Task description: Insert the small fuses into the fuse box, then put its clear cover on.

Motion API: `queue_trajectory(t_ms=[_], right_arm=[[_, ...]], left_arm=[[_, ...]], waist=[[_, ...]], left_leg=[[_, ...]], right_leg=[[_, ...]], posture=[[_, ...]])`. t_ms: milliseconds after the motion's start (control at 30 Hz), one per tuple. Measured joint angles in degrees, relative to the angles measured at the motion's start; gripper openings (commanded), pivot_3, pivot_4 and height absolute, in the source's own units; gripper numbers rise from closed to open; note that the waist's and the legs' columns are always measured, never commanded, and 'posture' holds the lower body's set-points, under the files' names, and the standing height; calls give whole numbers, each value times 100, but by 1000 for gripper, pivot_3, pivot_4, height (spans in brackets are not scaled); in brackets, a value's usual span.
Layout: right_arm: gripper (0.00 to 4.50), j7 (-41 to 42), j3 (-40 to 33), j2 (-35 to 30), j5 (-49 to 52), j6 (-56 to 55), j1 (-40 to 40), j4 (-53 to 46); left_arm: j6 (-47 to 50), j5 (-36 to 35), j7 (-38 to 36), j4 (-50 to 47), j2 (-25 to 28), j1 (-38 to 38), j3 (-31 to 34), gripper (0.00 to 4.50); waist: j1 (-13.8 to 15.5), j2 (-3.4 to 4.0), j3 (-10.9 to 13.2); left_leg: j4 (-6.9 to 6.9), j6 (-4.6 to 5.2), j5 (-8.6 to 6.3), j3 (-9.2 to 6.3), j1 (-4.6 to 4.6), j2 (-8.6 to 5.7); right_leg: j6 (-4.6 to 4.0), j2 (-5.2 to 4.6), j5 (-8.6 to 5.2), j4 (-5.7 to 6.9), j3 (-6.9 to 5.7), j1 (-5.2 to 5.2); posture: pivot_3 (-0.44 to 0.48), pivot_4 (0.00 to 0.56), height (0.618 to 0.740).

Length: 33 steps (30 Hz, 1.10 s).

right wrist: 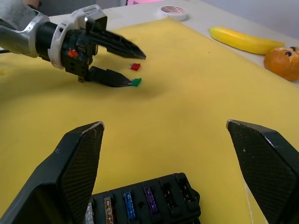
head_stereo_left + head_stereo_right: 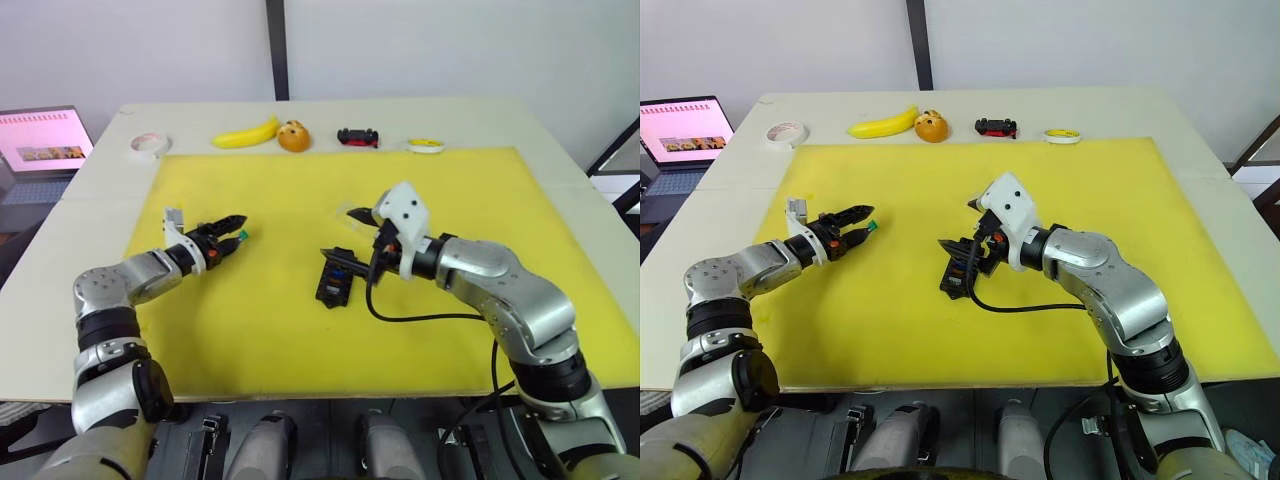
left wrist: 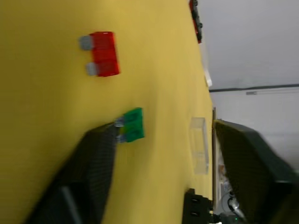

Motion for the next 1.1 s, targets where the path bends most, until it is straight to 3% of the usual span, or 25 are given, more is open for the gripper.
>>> queue_trajectory(t_ms=[667,767,1100], right_arm=[[4500,110,-2,-101,5,82,3,-39],[4500,110,-2,-101,6,94,3,-39],[4500,116,-2,-101,4,102,3,-39]], left_arm=[[-3,612,-690,271,18,-139,8,3195],[-12,704,-694,280,13,-143,10,2355],[-3,839,-722,299,-2,-165,18,2355]], waist=[[14,1,-1],[13,1,-1],[4,1,-1]], left_leg=[[0,3,-2,-2,0,0],[-1,3,-2,-3,0,0],[-1,3,-2,-3,0,0]], right_leg=[[0,-1,0,-1,-1,2],[0,-1,0,-1,-1,2],[0,-1,0,-1,-2,1]], posture=[[0,150,740],[0,150,740],[0,150,740]])
